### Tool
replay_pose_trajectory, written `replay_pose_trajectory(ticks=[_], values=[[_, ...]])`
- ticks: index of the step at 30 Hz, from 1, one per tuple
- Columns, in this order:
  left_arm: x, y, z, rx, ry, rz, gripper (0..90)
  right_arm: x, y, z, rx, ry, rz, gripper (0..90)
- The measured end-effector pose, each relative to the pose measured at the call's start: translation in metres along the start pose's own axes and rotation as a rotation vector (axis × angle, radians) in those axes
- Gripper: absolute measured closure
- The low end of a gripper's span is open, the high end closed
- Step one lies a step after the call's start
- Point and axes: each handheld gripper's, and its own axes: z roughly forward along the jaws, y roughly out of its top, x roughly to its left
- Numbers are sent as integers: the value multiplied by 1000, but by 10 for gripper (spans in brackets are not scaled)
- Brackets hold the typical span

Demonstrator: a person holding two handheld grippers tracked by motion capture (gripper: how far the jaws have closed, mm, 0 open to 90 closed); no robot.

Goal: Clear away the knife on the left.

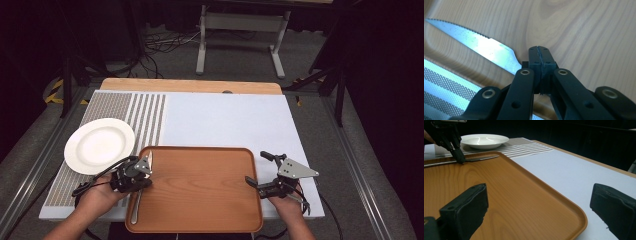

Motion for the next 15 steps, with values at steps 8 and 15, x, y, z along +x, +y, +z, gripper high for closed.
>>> replay_pose_trajectory(ticks=[8,15], values=[[2,-3,-1,-2,1,-17,900,0,0,0,0,1,1,24],[2,-4,-2,-11,-14,-29,898,0,0,0,3,-2,-3,24]])
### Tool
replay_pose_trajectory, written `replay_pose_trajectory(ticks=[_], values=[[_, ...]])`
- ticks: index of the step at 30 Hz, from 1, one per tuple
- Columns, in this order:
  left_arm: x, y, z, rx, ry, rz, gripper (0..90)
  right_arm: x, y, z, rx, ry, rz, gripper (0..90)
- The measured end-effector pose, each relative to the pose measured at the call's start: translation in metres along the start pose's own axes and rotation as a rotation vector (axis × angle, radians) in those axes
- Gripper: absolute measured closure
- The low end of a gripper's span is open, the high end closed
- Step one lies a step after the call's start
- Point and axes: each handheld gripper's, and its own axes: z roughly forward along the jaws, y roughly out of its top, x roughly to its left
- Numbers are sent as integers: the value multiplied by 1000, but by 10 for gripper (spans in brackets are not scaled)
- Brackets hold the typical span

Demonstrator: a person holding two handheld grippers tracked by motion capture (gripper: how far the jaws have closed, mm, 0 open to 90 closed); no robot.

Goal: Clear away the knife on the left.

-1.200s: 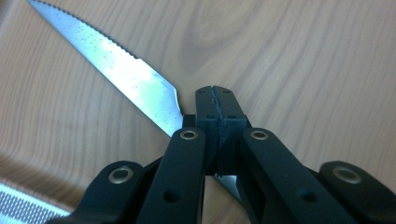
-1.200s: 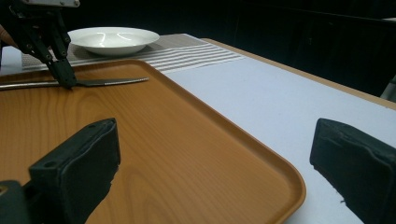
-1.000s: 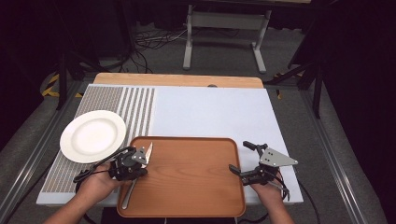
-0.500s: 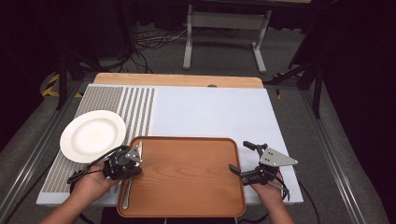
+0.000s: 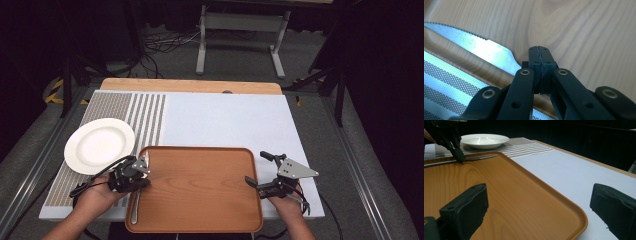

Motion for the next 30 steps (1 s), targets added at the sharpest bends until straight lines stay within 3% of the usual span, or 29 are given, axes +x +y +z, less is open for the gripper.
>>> replay_pose_trajectory(ticks=[3,7,9,13,14,18,19,20,24,30], values=[[0,0,-2,-28,-16,-1,894,0,0,0,-2,3,2,24],[1,1,-6,-65,-18,7,795,0,0,0,0,3,-2,24],[1,2,-9,-121,-30,13,672,0,0,0,-3,2,1,24],[1,2,-14,-171,-38,18,493,0,0,0,-3,3,1,24],[2,2,-18,-228,-60,14,447,0,0,0,-1,3,-1,24],[3,2,-24,-287,-62,-4,253,0,0,0,-4,3,1,24],[4,2,-27,-312,-57,-8,253,0,0,0,-4,3,1,24],[5,1,-30,-347,-53,-20,164,0,0,0,-3,4,1,24],[4,0,-34,-392,-33,-20,72,0,1,0,-5,4,-1,24],[2,-4,-44,-480,-12,-3,28,1,1,0,-2,5,1,24]])
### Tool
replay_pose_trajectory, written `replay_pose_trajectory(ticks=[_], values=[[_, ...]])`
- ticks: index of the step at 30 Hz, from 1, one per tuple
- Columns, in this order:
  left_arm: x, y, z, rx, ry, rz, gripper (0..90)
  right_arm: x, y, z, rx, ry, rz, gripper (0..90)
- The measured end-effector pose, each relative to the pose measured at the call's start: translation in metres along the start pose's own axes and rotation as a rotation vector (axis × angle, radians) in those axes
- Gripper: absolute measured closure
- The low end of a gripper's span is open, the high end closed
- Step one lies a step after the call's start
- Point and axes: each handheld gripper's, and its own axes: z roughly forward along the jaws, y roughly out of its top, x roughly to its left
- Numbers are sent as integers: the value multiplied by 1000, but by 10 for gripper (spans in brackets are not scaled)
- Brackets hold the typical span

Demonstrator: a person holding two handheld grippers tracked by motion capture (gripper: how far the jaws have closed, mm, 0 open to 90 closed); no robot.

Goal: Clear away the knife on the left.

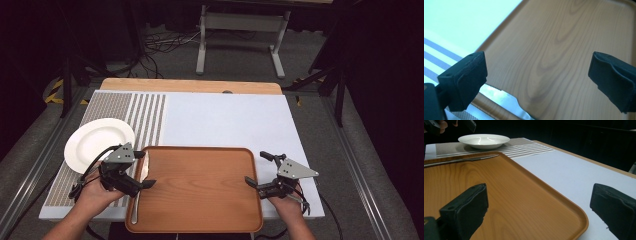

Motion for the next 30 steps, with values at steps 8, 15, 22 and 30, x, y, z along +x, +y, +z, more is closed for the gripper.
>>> replay_pose_trajectory(ticks=[8,15,22,30], values=[[2,-6,-12,-120,8,-3,36,0,0,-1,-6,-2,1,24],[2,-19,-25,-240,45,9,35,0,0,-2,-7,-1,3,23],[4,-36,-34,-354,70,-15,26,0,1,-3,-11,-3,2,23],[7,-61,-36,-421,111,-46,21,-1,1,-3,-9,-7,5,23]])
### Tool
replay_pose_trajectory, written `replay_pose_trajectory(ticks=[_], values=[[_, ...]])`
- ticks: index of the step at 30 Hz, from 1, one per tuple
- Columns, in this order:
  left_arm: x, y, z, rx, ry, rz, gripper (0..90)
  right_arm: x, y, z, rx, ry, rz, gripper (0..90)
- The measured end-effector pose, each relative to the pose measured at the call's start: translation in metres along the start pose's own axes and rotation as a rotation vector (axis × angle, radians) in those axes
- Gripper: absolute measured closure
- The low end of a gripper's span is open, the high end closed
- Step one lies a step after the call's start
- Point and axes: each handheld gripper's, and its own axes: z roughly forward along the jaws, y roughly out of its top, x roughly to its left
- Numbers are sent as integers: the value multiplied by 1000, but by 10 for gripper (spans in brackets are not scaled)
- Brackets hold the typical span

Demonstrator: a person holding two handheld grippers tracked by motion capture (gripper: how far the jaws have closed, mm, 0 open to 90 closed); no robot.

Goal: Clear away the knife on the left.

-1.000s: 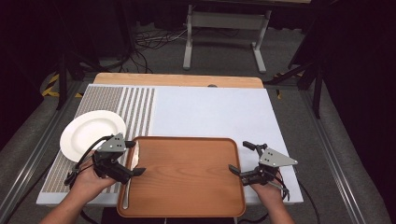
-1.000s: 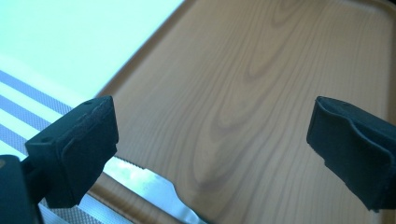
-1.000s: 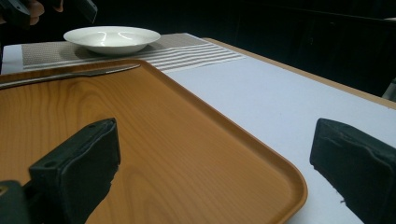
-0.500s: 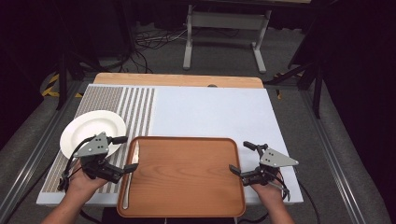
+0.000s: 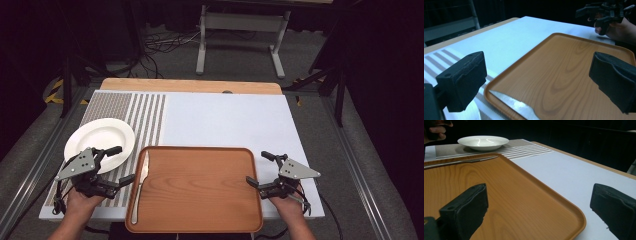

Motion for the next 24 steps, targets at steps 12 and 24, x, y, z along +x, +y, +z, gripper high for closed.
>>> replay_pose_trajectory(ticks=[12,24], values=[[9,-34,-13,-30,45,-54,13,-3,-2,-2,2,-12,11,23],[9,-43,-14,10,80,-59,13,-4,-3,-4,3,-19,15,23]])
